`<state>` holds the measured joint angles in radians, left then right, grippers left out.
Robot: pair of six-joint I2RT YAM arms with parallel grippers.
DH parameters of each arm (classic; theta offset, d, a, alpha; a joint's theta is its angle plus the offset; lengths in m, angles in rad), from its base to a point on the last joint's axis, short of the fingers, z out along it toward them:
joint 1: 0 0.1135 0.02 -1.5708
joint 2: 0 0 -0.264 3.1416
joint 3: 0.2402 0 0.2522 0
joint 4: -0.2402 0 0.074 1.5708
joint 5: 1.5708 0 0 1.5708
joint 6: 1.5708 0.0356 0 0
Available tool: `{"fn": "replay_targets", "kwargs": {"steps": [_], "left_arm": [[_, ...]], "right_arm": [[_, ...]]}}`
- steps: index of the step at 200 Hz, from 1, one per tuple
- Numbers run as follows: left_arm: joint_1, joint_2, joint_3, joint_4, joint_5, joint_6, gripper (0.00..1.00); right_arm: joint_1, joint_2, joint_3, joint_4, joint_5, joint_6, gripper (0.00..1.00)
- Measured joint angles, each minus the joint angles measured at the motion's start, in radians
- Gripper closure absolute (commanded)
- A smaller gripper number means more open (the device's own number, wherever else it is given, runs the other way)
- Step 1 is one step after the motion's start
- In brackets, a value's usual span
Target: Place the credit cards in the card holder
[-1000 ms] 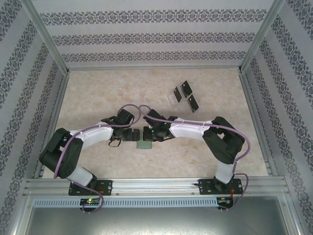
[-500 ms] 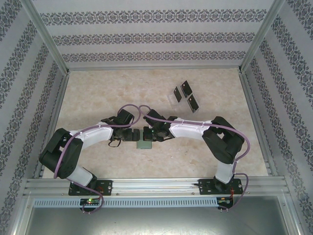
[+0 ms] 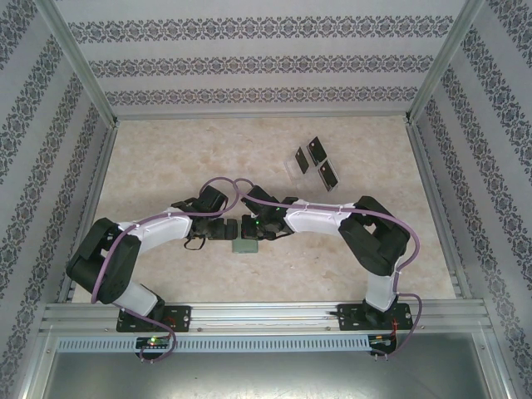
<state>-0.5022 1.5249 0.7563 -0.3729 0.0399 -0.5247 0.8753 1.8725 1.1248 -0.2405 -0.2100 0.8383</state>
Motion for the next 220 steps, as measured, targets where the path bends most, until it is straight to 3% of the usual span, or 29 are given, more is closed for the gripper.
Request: {"fn": "replay_targets", "kwargs": {"steps": [126, 220], "left_arm": [[-0.001, -0.009, -0.012, 0.014, 0.0, -0.003, 0.0], [-0.008, -0.013, -0.012, 0.014, -0.003, -0.006, 0.0]], "right_arm": [[-0.001, -0.005, -0.017, 0.037, 0.01, 0.04, 1.0], [-0.005, -0.079, 0.002, -0.073, 0.011, -0.005, 1.0]]}}
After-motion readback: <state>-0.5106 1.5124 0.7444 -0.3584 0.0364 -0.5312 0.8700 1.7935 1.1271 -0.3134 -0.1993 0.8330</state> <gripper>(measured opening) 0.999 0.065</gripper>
